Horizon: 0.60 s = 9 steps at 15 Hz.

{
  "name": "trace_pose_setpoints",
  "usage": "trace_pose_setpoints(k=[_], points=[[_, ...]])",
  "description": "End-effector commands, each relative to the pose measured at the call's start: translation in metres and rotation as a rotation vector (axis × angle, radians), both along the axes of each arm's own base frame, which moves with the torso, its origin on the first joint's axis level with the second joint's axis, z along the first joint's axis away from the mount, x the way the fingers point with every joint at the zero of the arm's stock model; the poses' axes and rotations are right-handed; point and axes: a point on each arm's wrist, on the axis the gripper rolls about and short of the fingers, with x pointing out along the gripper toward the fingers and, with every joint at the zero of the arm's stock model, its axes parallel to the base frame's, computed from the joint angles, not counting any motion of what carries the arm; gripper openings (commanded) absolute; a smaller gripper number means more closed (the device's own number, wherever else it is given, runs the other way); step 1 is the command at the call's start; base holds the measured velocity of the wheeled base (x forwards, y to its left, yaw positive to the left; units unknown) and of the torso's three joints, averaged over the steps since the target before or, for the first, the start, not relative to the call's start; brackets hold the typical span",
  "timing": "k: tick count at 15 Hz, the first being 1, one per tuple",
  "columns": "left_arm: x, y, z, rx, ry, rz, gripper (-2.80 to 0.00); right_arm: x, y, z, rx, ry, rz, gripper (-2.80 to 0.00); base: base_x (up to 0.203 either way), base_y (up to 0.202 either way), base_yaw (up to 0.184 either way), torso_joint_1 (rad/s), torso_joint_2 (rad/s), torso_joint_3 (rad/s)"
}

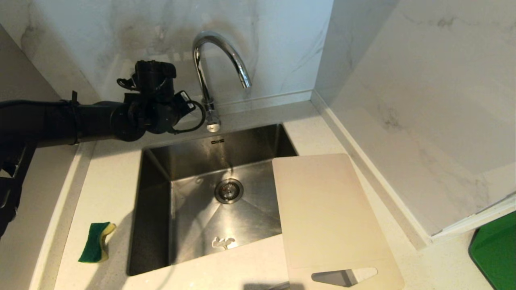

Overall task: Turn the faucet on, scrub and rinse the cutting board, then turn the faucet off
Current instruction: Turn on the tap

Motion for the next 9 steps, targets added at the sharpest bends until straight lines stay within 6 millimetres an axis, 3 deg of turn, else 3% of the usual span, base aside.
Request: trace_pose_setpoints(k=[1,9], points=[[-0.005,-0.012,0.003,-0.013,-0.028,-0.025,0.0,0.0,0.0,0.0,0.0,0.003,0.001,-2.8,0.0,0.0,0.0,0.0,0.0,0.0],[0.008,-0.024,-0.019,-0.011,-0.03,-0.029,0.0,0.0,0.0,0.0,0.0,0.002,0.0,-2.8,0.0,0.0,0.0,0.0,0.0,0.0]])
